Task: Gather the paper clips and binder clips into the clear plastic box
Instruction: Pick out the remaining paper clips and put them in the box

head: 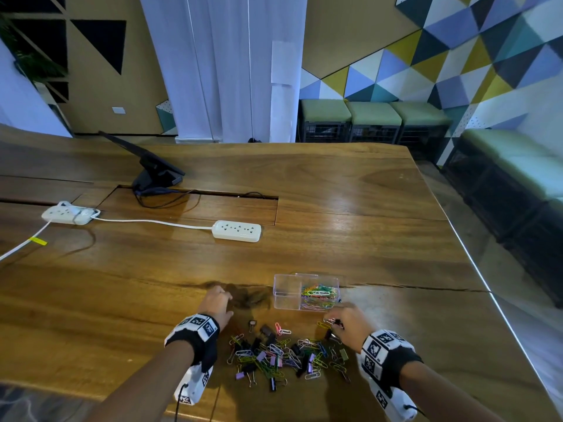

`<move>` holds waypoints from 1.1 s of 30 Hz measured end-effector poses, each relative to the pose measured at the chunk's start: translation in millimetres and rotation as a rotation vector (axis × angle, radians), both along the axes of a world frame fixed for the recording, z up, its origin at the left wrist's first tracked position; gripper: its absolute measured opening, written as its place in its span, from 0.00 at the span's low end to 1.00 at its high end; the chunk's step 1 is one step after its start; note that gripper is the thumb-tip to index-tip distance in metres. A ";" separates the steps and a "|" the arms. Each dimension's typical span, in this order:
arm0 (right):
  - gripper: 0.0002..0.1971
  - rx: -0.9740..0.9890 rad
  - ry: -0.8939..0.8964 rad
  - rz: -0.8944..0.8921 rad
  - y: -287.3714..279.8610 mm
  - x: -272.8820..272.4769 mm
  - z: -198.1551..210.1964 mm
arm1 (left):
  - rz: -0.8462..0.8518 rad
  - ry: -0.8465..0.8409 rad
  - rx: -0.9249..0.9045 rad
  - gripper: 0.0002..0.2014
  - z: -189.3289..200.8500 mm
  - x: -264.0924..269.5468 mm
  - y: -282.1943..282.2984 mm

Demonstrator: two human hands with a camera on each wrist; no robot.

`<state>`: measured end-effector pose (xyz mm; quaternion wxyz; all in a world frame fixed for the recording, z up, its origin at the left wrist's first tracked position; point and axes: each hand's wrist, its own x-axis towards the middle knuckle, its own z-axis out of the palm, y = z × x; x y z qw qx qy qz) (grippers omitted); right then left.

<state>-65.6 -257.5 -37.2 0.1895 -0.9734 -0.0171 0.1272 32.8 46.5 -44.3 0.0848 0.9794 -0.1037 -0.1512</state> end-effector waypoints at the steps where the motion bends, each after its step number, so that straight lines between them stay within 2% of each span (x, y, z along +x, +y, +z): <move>1: 0.17 -0.004 -0.007 0.020 2.2 0.5 -0.8 | 0.008 -0.002 -0.001 0.20 -3.2 -1.8 1.4; 7: 0.20 -0.104 -0.005 0.080 13.0 3.0 -2.7 | 0.070 0.004 -0.040 0.10 -9.3 -7.2 2.1; 11: 0.17 -0.110 0.031 0.068 19.7 4.0 -4.7 | 0.076 0.079 -0.044 0.11 -5.4 -5.3 -1.8; 14: 0.11 -0.084 0.029 0.023 23.7 4.7 -5.3 | 0.089 0.122 -0.046 0.11 -1.1 -5.0 -4.4; 17: 0.08 -0.091 0.063 0.032 27.0 7.1 -4.1 | 0.078 0.139 -0.018 0.09 2.3 -7.6 -6.5; 20: 0.09 -0.155 0.085 0.077 25.8 9.1 -3.3 | 0.055 0.142 0.003 0.06 2.6 -9.0 -9.8; 24: 0.09 -0.244 0.106 0.191 28.4 3.8 -1.6 | 0.044 0.134 0.007 0.11 1.6 -9.2 -12.9; 26: 0.04 -0.199 0.103 0.194 29.7 1.2 -0.9 | 0.025 0.136 0.017 0.05 3.3 -9.1 -13.0; 28: 0.05 -0.125 0.078 0.153 29.7 -1.3 1.4 | 0.012 0.155 0.031 0.08 2.0 -5.7 -12.7; 30: 0.07 -0.057 0.073 0.124 32.8 -0.2 7.5 | -0.011 0.160 0.063 0.04 4.3 -4.2 -12.0; 33: 0.11 -0.029 0.168 0.107 39.6 2.3 19.0 | -0.026 0.161 0.088 0.07 5.8 -3.6 -11.5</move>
